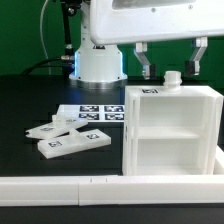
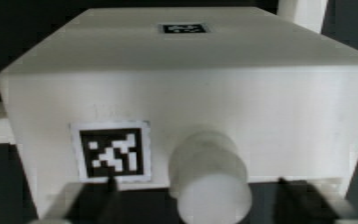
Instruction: Assemble cabinet
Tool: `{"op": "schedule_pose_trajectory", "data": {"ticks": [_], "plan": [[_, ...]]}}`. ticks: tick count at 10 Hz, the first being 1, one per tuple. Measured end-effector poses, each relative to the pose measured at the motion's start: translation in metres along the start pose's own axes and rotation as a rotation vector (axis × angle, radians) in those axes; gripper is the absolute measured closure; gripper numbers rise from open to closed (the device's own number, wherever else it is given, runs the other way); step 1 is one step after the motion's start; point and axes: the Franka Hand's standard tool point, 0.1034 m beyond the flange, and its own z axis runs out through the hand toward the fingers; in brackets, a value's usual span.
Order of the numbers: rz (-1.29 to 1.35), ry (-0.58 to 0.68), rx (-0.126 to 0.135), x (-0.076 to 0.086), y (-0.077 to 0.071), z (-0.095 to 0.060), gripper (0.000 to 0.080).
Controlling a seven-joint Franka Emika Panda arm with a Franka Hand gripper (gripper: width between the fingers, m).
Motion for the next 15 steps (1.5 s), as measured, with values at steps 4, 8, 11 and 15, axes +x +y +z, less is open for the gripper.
{"op": "schedule_pose_trajectory", "data": {"ticks": [4, 8, 11, 15], "plan": [[0.017, -0.246, 0.009, 0.02, 0.03, -0.032, 0.0015], [0.017, -0.447, 0.021, 0.041, 0.036, -0.031, 0.0003], [0.101, -0.485, 0.022, 0.038, 0.044, 0.003, 0.0003], [0.123, -0.465, 0.009, 0.035, 0.051, 0.042, 0.0003]]}}
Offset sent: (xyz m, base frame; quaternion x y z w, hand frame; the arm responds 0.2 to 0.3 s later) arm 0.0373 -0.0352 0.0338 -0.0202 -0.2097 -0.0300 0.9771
